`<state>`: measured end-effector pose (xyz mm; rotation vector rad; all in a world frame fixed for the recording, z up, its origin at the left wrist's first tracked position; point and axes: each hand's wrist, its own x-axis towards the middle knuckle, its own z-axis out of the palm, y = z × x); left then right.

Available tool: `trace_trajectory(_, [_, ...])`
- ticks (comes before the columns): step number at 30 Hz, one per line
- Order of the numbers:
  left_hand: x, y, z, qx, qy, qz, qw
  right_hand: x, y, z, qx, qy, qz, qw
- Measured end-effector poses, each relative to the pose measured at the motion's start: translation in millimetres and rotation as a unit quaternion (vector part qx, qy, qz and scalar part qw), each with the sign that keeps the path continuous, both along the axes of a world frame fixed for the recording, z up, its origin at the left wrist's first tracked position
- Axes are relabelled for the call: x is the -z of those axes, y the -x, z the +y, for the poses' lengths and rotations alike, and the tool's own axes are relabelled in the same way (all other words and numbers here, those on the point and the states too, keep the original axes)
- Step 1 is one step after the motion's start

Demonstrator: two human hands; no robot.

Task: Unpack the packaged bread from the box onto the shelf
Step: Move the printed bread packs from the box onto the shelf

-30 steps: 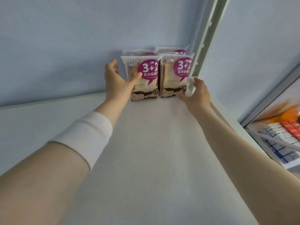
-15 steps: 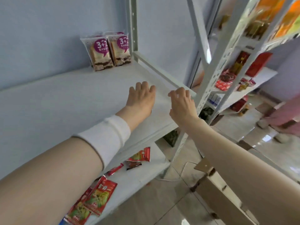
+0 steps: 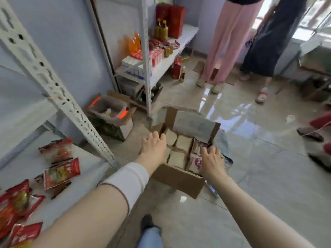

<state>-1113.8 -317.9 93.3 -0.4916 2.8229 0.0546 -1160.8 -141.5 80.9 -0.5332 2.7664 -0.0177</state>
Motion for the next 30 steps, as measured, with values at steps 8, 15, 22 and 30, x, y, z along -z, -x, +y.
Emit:
trace_trajectory(8, [115, 124, 59, 0.023, -0.124, -0.101, 0.987, 103, 75, 61, 0.1, -0.038, -0.114, 0.988])
trace_trajectory(15, [261, 226, 74, -0.041, -0.232, -0.189, 0.953, 245, 128, 55, 0.212, 0.055, -0.27, 0.938])
trace_trajectory(22, [397, 307, 96, -0.188, -0.374, -0.117, 0.901, 383, 145, 18, 0.42, 0.083, -0.346, 0.835])
trace_trajectory(30, [419, 309, 95, -0.224, -0.406, -0.059, 0.884, 394, 138, 16, 0.471, 0.098, -0.309, 0.821])
